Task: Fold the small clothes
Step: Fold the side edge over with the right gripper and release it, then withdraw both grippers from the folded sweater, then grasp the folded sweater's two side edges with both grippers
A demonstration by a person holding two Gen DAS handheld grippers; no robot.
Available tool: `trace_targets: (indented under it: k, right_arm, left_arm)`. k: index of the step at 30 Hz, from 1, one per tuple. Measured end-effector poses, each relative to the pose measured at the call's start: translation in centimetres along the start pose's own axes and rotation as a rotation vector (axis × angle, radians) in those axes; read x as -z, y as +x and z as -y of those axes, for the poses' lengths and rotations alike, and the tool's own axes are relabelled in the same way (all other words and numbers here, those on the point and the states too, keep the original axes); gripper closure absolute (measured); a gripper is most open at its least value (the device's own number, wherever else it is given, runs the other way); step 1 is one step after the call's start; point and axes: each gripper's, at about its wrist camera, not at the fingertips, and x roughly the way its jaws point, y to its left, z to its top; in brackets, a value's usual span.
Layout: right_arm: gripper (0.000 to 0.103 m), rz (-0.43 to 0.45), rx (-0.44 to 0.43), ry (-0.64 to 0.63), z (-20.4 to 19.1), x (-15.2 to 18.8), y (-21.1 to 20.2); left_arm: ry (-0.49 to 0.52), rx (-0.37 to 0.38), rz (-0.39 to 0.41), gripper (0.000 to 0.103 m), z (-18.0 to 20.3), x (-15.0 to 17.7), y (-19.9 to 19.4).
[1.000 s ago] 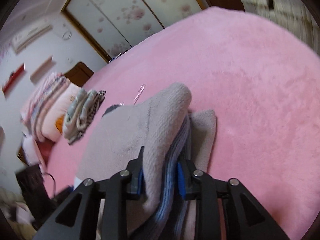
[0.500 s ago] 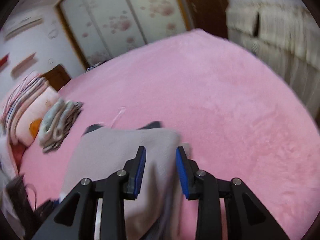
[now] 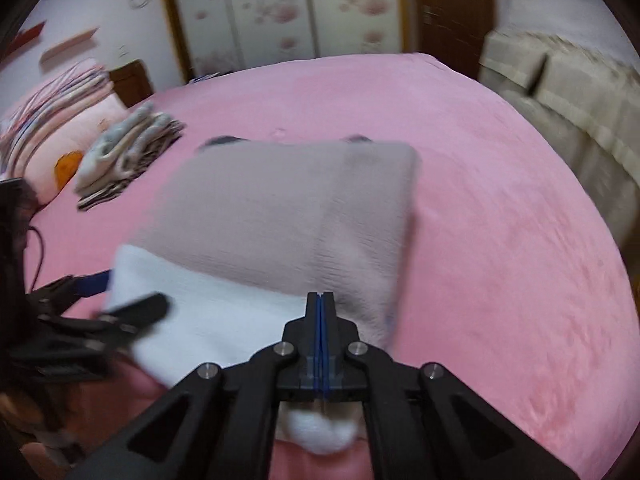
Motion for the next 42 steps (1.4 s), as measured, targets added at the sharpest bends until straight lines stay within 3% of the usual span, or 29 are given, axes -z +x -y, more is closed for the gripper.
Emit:
trace_targets:
  k: [5,13,19,25,34,37,39,42]
  right_arm:
    - [0.103,0.03,0.022,0.003,0.8,1.5,-0.4]
    - [0.103,0.027,0.005,0.033,0.4,0.7,0.2]
    - [0.101,0.011,-0.022,0.048,-0.2,-0.6,-1.7]
    - [0.1,0.035,-0.039,0.01,-2.1,-1.0,-5.3]
    - [0.1,0.043,-0.094,-0.005,-4.3,-0.2,-9.9]
    - [0.089,0.053,-0.104,-0.01,-4.8,-0.4,-11.2]
    - [0.072,0.076,-0.104,-0.014,-5.1,-0.7,-12.1]
    - [0.066,0.103,-0.113,-0.02,-5.6,-1.4,-13.2]
  left_arm:
    - [0.01,-0.005,0.006,0.007,0.3,0.6,-0.1]
    - [0.003,-0.018,-0.022,0.007,0.4,0.2,-0.6]
    - [0.079,-0.057,0.028,0.007,1.6,0.3,-4.7]
    - [0.065,-0.063,0.068,0.001,2.2,1.3,-8.9]
    - [0.085,-0.09,0.097,0.001,3.5,2.0,-13.8]
    - [0.081,-0.076,0.124,0.0,3.4,1.4,-15.3]
    - [0.067,-0.062,0.142,0.0,3.3,1.0,-16.3]
    - [0.038,-0.049,0.178,0.0,3.1,0.1,-17.9]
